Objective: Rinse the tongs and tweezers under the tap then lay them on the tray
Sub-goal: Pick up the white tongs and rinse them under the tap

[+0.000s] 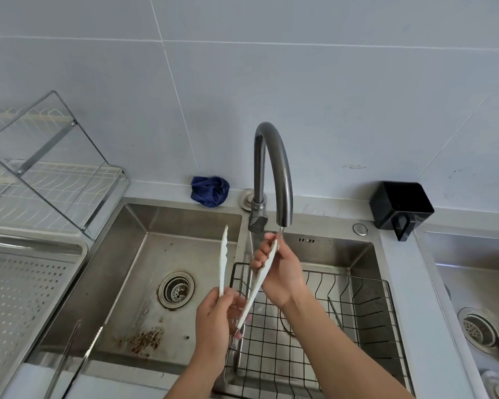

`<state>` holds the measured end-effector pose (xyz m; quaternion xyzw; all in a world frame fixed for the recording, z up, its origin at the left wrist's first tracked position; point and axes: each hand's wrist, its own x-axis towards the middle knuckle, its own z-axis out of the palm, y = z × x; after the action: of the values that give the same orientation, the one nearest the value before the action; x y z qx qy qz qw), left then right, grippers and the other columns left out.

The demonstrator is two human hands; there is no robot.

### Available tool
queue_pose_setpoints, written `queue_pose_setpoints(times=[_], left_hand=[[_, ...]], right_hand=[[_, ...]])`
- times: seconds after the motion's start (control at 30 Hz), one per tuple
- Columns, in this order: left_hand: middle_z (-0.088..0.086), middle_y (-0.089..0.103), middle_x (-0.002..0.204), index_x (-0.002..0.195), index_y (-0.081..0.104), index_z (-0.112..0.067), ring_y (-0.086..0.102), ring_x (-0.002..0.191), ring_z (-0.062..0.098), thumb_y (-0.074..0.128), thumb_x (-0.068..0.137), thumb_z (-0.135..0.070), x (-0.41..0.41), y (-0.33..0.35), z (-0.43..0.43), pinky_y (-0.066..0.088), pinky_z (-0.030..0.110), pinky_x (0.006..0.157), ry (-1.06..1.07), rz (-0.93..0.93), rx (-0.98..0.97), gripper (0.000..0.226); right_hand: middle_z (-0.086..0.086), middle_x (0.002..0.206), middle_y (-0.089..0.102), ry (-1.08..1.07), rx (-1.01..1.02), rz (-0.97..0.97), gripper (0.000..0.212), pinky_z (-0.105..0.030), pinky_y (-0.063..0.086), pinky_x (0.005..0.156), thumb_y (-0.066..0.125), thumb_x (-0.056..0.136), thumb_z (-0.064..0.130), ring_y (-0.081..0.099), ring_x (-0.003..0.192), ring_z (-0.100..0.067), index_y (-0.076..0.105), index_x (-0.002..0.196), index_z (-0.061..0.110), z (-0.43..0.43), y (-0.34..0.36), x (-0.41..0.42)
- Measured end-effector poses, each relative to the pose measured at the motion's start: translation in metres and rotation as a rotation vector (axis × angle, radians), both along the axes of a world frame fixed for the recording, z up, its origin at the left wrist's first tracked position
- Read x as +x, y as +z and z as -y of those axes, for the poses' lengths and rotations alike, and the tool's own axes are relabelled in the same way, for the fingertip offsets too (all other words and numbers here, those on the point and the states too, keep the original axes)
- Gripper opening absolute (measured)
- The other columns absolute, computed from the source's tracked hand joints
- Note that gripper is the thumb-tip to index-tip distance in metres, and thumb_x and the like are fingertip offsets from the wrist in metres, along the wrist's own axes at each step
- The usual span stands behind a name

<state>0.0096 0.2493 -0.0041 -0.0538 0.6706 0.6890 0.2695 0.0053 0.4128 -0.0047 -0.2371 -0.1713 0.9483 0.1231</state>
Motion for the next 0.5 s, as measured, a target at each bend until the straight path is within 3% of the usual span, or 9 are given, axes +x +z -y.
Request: queue_pose_setpoints(times=[0.1,0.17,0.27,0.33,0.43,0.5], left_hand=[[0.03,0.067,0.079,0.096,0.069,-0.006,0.059,0.05,0.032,0.05,0.101,-0.014,-0.002,-0.004,0.005,0.038,0.025,0.038,0.015,0.067,0.011,0.021],[0.029,0.061,0.073,0.095,0.072,-0.006,0.053,0.049,0.029,0.052,0.1,-0.017,-0.002,-0.007,0.005,0.04,0.027,0.038,0.003,0.112,0.019,0.023],[0.012,0.052,0.06,0.09,0.074,-0.006,0.045,0.041,0.025,0.057,0.097,-0.019,0.004,-0.01,-0.001,0.041,0.028,0.038,-0.033,0.154,0.024,0.023],[0.009,0.05,0.057,0.084,0.075,-0.01,0.044,0.037,0.024,0.057,0.1,-0.022,0.007,-0.013,-0.006,0.039,0.027,0.035,-0.052,0.163,-0.008,0.027],[0.01,0.051,0.054,0.089,0.07,-0.005,0.045,0.035,0.022,0.053,0.104,-0.03,0.01,-0.02,-0.009,0.038,0.025,0.033,-0.085,0.185,-0.092,0.034],[0.008,0.052,0.054,0.092,0.069,-0.006,0.047,0.036,0.021,0.051,0.104,-0.034,0.01,-0.024,-0.009,0.038,0.025,0.034,-0.113,0.191,-0.12,0.035]], right_hand=[[-0.005,0.083,0.059,0.091,0.093,-0.085,0.011,-0.031,0.055,0.067,0.061,0.099,0.019,0.056,0.069,-0.018,0.067,0.104,0.011,0.0,0.002,0.009],[-0.006,0.075,0.057,0.104,0.196,-0.039,0.012,-0.034,0.056,0.065,0.065,0.098,0.023,0.058,0.066,-0.02,0.065,0.093,0.012,0.0,0.007,0.014],[-0.002,0.067,0.055,0.063,0.399,0.155,0.028,-0.029,0.053,0.054,0.066,0.095,0.039,0.056,0.057,-0.015,0.064,0.076,0.018,0.002,0.018,0.014],[-0.006,0.075,0.06,0.056,0.484,0.15,0.027,-0.027,0.053,0.056,0.061,0.099,0.037,0.056,0.062,-0.014,0.065,0.083,0.015,0.002,0.022,0.015],[-0.019,0.104,0.068,0.082,0.442,-0.046,0.015,-0.037,0.056,0.078,0.06,0.099,0.013,0.065,0.087,-0.026,0.066,0.111,0.006,-0.004,0.032,0.023],[-0.025,0.096,0.067,0.135,0.445,-0.104,0.016,-0.043,0.055,0.077,0.059,0.099,0.01,0.065,0.083,-0.033,0.065,0.112,0.002,-0.006,0.038,0.026]])
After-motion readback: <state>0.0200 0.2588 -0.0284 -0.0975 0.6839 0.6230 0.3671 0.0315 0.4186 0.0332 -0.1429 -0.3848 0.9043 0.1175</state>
